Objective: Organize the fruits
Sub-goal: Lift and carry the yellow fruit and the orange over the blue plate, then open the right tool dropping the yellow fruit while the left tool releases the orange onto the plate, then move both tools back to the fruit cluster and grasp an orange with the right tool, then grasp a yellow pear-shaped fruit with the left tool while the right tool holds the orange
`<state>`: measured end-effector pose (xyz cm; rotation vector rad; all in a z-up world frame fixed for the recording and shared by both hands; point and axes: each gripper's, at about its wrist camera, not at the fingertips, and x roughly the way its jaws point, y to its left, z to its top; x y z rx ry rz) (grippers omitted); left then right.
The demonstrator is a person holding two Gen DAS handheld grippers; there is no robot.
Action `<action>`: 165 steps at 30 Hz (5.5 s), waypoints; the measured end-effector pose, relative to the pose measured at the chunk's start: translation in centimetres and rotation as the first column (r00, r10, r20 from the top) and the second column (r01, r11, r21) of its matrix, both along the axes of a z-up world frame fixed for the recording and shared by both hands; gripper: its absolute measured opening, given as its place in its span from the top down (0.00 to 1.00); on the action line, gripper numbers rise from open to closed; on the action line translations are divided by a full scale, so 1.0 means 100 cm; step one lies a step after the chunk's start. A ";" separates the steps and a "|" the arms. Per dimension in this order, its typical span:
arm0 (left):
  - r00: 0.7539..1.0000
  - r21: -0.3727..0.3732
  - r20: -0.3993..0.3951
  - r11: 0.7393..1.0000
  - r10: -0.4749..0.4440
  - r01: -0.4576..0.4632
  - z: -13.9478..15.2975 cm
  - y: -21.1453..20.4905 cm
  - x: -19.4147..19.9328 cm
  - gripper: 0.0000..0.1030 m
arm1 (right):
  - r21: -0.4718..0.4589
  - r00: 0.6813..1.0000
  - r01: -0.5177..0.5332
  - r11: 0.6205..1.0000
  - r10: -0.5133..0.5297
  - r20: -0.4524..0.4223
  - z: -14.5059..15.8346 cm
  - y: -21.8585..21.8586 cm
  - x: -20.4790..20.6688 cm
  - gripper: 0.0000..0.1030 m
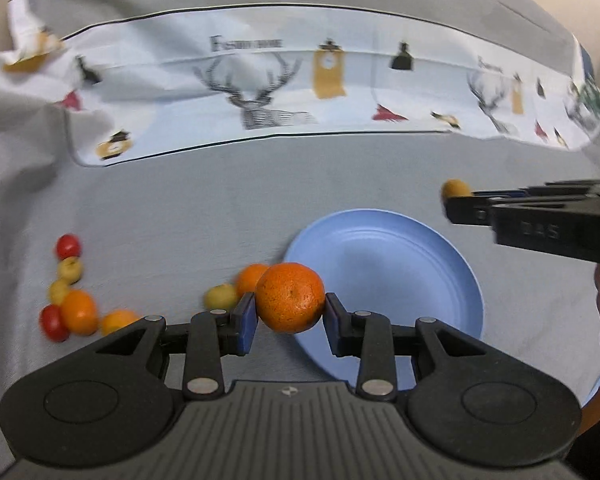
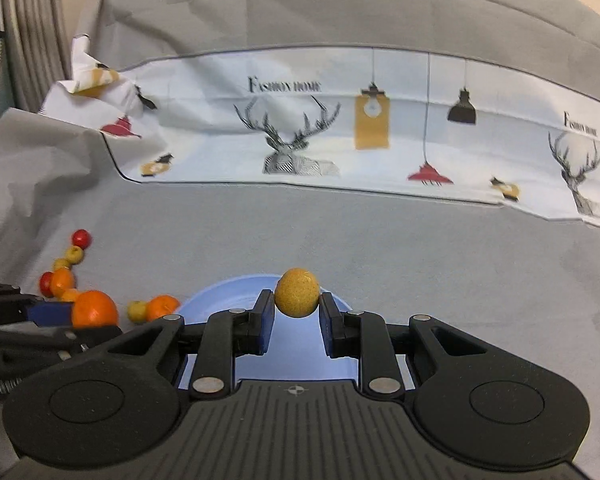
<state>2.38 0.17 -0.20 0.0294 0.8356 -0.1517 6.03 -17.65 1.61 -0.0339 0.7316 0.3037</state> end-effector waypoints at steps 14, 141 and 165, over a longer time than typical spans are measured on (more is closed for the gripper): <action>0.997 -0.027 -0.051 0.998 -0.056 0.054 -0.015 -0.010 0.014 0.62 | -0.015 0.997 0.049 0.999 -0.050 -0.051 -0.014 -0.013 0.009 0.76; 0.957 -0.240 -0.097 0.927 0.274 -0.289 0.001 0.176 0.012 0.90 | -0.412 0.859 -0.482 0.773 0.509 -0.050 -0.065 0.180 0.016 0.53; 0.991 -0.292 -0.104 0.949 0.090 -0.116 -0.017 0.141 0.054 0.90 | -0.261 0.797 -0.592 0.763 0.603 -0.045 -0.016 0.166 -0.044 0.64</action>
